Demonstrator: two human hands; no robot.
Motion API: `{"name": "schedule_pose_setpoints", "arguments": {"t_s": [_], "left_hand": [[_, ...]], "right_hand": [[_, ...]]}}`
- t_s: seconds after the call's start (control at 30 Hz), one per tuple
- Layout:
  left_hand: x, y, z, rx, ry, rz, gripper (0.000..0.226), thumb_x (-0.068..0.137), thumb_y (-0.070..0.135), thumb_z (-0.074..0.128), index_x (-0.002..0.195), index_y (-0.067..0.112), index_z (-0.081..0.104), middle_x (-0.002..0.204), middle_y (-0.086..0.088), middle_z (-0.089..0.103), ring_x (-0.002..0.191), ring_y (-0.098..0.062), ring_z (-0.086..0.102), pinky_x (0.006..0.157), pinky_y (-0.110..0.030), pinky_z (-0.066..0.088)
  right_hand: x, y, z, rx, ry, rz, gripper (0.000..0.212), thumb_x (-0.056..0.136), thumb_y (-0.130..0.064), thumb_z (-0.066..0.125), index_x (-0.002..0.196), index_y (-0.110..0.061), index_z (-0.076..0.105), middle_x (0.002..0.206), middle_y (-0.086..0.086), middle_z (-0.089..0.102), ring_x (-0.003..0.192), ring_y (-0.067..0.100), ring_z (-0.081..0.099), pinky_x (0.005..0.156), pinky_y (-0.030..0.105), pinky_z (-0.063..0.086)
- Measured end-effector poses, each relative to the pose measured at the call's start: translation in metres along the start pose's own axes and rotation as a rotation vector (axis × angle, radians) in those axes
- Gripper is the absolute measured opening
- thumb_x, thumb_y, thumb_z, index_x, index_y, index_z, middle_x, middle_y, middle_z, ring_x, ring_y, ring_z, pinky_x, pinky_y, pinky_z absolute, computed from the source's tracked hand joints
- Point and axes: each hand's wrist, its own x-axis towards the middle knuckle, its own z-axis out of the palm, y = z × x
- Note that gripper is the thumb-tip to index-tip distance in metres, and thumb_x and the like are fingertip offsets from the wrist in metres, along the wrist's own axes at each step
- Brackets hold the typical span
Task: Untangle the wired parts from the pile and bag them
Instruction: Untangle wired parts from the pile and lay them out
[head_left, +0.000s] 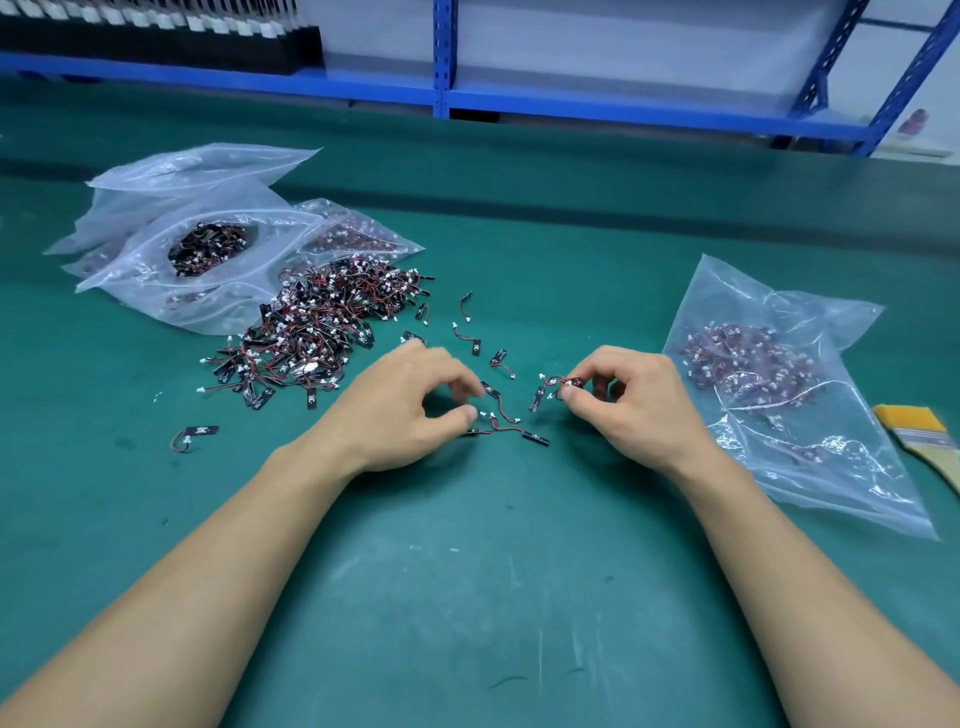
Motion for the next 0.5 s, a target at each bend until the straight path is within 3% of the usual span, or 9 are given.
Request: {"name": "schedule_pose_setpoints", "arguments": {"t_s": [0.13, 0.3, 0.5], "left_hand": [[0.005, 0.003, 0.006, 0.066, -0.117, 0.012, 0.043, 0.088, 0.029, 0.054, 0.129, 0.031, 0.061, 0.129, 0.021, 0.058, 0.121, -0.008, 0.041, 0.105, -0.037, 0.034], [0.005, -0.008, 0.005, 0.178, -0.078, -0.063, 0.046, 0.091, 0.024, 0.054, 0.136, 0.033, 0.055, 0.133, 0.017, 0.057, 0.126, -0.009, 0.036, 0.105, -0.034, 0.026], [0.005, -0.017, 0.0, 0.265, 0.026, -0.204, 0.048, 0.095, 0.029, 0.055, 0.142, 0.027, 0.05, 0.143, 0.014, 0.052, 0.13, -0.015, 0.036, 0.11, -0.041, 0.028]], "right_hand": [[0.0, 0.001, 0.002, -0.009, -0.017, 0.009, 0.013, 0.082, -0.016, 0.078, 0.072, -0.017, 0.071, 0.062, -0.013, 0.057, 0.06, 0.009, 0.049, 0.057, 0.014, 0.035], [0.0, 0.004, 0.002, -0.002, -0.027, 0.028, 0.015, 0.083, -0.018, 0.077, 0.07, -0.021, 0.07, 0.068, -0.023, 0.058, 0.059, 0.008, 0.048, 0.056, 0.014, 0.035], [0.001, 0.004, 0.002, -0.015, -0.018, 0.044, 0.015, 0.084, -0.019, 0.077, 0.07, -0.022, 0.07, 0.062, -0.021, 0.056, 0.059, 0.009, 0.047, 0.056, 0.013, 0.035]]}}
